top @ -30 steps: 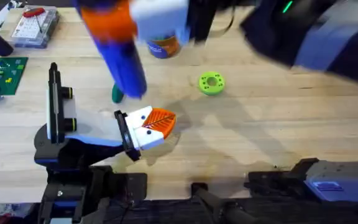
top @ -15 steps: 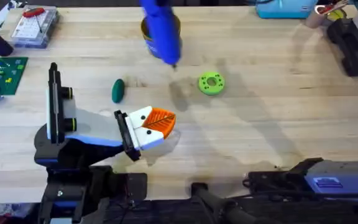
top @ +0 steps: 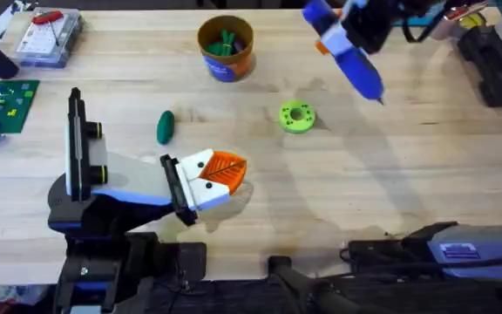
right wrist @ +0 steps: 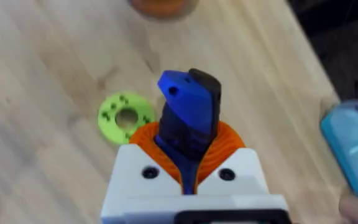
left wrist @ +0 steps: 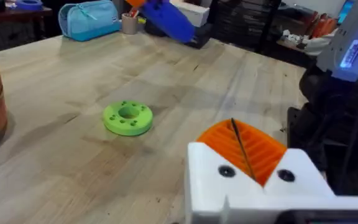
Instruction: Pick up the gripper from the table and insert it into the empty holder that is missing its gripper. Then pick up a screw, insert it into the mounting hole, and use the screwdriver to tighten it. Finally, clean up the table by picking up the vegetable and placing it into the bucket.
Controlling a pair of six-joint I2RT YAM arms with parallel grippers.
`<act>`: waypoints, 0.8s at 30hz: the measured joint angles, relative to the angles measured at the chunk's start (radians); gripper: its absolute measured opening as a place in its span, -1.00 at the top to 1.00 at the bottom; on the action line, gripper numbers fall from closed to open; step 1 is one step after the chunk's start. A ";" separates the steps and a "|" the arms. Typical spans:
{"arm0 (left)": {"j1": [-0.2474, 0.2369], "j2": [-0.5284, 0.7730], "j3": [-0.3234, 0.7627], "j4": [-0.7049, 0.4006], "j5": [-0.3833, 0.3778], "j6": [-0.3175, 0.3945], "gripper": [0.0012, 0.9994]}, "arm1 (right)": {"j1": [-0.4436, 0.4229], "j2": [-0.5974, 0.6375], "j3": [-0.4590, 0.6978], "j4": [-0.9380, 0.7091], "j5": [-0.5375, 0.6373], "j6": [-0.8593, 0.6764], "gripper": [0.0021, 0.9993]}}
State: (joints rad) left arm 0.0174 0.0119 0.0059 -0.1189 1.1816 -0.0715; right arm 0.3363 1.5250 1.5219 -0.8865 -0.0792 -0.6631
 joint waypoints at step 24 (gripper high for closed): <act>0.000 0.000 0.000 0.000 0.000 0.000 0.99 | -0.125 0.179 -0.406 0.234 0.349 -0.297 0.90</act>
State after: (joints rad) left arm 0.0174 0.0117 0.0059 -0.1192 1.1816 -0.0715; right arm 0.2113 1.7039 1.1164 -0.6523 0.2693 -0.9599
